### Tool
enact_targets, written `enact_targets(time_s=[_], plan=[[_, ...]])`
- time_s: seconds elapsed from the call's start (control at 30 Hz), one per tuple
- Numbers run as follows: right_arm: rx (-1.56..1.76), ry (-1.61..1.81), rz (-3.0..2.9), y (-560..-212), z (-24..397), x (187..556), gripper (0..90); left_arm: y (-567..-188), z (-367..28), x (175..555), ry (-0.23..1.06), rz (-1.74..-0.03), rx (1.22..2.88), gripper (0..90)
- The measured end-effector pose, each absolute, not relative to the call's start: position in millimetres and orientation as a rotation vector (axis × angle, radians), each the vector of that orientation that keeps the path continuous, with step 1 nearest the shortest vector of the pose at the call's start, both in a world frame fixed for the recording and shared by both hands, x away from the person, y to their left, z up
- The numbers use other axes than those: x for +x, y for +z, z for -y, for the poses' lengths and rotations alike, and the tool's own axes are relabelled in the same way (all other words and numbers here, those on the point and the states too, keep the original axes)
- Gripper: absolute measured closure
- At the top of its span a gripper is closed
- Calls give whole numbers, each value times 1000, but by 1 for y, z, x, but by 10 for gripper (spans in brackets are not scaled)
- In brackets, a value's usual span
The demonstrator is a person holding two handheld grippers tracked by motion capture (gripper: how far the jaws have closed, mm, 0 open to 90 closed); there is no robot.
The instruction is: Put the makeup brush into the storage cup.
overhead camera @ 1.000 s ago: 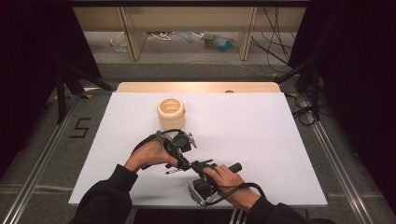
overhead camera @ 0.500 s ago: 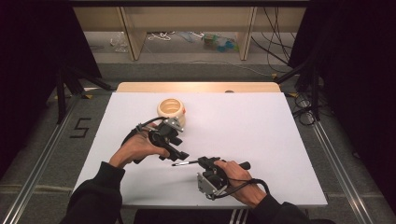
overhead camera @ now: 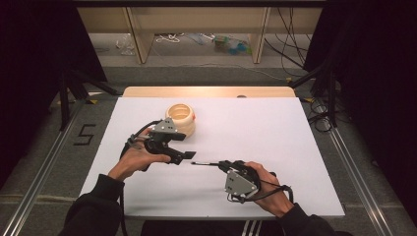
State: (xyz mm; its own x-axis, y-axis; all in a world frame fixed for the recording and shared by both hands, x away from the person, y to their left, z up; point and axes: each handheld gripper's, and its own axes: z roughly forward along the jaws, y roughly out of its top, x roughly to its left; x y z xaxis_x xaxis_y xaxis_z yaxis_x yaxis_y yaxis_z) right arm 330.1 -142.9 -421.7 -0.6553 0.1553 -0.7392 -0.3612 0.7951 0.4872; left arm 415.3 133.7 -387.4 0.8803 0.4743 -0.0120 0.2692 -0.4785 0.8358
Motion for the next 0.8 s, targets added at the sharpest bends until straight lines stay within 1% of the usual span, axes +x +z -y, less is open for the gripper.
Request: enact_targets(time_s=[0.03,0.07,0.1,0.17,0.27,0.33,0.43,0.7,0.8], plan=[[-124,813,-2153,-421,145,330,839,-390,-135,415,291,-530,2077,250],[-110,838,-2157,-420,147,330,840,-393,-136,411,279,-562,2053,249],[-62,867,-2158,-420,149,330,840,-395,-137,407,295,-579,2042,248],[-4,916,-2175,-419,153,331,840,-397,-138,405,321,-557,2007,247],[55,951,-2178,-418,157,335,839,-398,-138,396,355,-568,1957,244],[99,992,-2181,-418,158,337,839,-399,-136,392,344,-548,1917,237],[143,1037,-2180,-417,159,339,839,-403,-131,386,354,-511,1919,221],[233,1155,-2176,-417,160,343,839,-419,-119,370,351,-533,1823,219],[262,1178,-2181,-419,159,346,839,-421,-117,365,336,-567,1772,215]])
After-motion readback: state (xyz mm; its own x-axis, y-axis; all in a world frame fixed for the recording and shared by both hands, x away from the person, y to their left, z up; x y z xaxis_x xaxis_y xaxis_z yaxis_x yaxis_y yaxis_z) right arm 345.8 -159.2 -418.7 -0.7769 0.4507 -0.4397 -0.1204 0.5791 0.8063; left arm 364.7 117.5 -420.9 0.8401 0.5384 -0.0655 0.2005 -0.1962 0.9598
